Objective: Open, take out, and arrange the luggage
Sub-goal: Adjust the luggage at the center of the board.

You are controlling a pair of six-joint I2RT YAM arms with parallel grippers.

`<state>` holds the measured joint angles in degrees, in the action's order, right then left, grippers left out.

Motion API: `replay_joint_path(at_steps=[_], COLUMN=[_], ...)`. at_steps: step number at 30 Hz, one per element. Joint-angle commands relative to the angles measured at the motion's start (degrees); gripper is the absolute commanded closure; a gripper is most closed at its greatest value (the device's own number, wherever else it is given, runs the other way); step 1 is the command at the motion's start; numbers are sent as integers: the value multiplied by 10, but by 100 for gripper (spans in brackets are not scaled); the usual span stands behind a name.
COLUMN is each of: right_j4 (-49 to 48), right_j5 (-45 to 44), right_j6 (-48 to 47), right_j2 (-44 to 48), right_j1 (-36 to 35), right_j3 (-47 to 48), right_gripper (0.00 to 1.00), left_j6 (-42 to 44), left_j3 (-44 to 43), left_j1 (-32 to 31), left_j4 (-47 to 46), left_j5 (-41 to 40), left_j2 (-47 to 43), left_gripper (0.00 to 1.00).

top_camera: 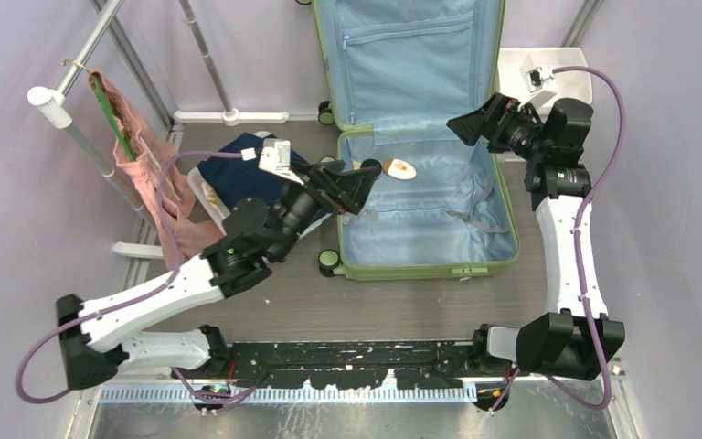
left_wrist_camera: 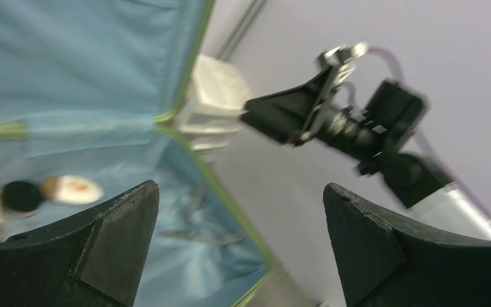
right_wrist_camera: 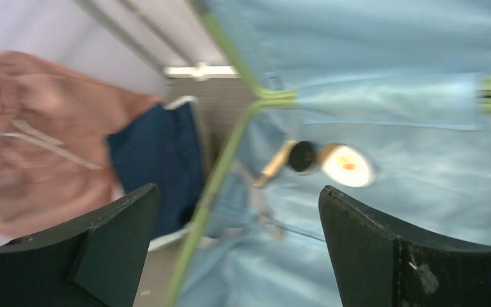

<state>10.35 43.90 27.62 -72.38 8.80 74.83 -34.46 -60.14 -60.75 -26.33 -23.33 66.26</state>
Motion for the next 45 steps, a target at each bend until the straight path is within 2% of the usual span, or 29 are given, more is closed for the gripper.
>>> replay_joint_path(at_steps=[1, 4, 7, 9, 14, 18, 25, 29, 38, 45], right_j4=[178, 191, 123, 90, -11, -100, -129, -115, -37, -37], right_j5=[-168, -79, -6, -11, -60, -64, -66, -21, 82, 79], right_j6=[-245, -214, -120, -99, -91, -98, -31, -12, -79, -67], right_j2=[-7, -47, -80, -90, -103, -111, -156, -155, -105, -80], right_j1=[13, 52, 101, 117, 143, 161, 177, 177, 179, 193], right_j3=[43, 80, 72, 60, -3, -51, -49, -55, -94, -88], right_gripper=[0, 0, 0, 0, 0, 0, 2, 4, 4, 0], left_j6=[135, 147, 140, 129, 118, 112, 101, 71, 14, -38], left_j3=[10, 33, 74, 90, 111, 110, 82, 74, 74, 84], left_j1=[1, 2, 10, 25, 71, 98, 124, 131, 158, 207], left_j4=[276, 333, 343, 358, 387, 391, 381, 352, 318, 291], left_j5=[-45, -61, -69, -69, -9, 23, 106, 170, 294, 355], left_j2=[-63, -111, -156, -177, -200, -182, -120, -93, -67, -61], left_gripper=[0, 0, 0, 0, 0, 0, 0, 1, 2, 2])
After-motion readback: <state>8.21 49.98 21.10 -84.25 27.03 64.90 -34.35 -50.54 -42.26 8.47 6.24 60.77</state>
